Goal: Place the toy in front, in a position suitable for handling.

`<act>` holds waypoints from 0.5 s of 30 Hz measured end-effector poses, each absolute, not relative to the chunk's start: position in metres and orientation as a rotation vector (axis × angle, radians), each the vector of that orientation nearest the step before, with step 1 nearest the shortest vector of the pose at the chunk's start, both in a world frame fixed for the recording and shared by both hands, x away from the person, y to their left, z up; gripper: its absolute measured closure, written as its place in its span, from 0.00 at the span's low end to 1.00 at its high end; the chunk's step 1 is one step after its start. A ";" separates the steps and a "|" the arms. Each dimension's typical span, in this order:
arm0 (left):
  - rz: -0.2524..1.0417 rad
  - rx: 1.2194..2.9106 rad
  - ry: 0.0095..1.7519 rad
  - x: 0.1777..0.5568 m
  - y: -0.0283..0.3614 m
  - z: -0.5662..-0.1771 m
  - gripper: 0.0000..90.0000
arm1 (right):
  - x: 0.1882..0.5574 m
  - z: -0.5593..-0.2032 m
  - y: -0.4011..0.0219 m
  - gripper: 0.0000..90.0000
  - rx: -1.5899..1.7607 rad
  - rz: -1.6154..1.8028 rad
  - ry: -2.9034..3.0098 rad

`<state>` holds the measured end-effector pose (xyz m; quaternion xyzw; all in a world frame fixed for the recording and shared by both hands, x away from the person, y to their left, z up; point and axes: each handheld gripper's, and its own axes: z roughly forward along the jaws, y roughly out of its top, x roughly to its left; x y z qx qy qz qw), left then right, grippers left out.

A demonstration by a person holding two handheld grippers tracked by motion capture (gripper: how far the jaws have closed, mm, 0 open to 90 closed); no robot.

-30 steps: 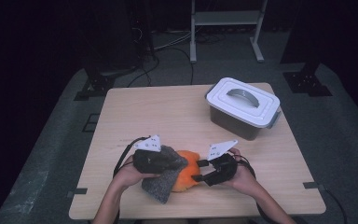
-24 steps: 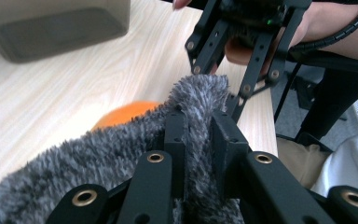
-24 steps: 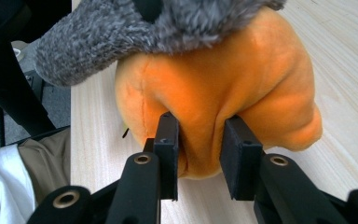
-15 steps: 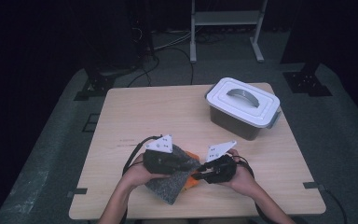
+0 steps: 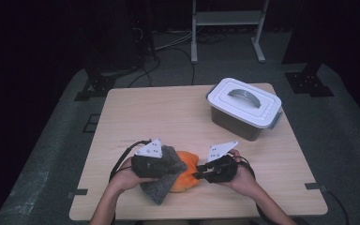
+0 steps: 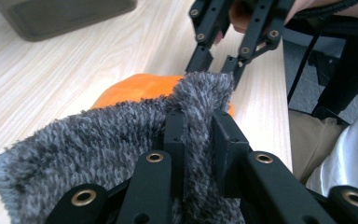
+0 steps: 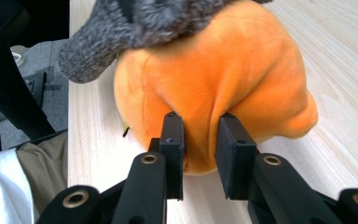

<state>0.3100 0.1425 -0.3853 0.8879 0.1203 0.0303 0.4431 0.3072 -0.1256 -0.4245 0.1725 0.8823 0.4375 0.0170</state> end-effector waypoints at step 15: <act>-0.023 2.137 0.337 0.324 0.137 -0.395 0.86 | 0.305 -0.426 -0.127 0.60 0.486 1.292 2.771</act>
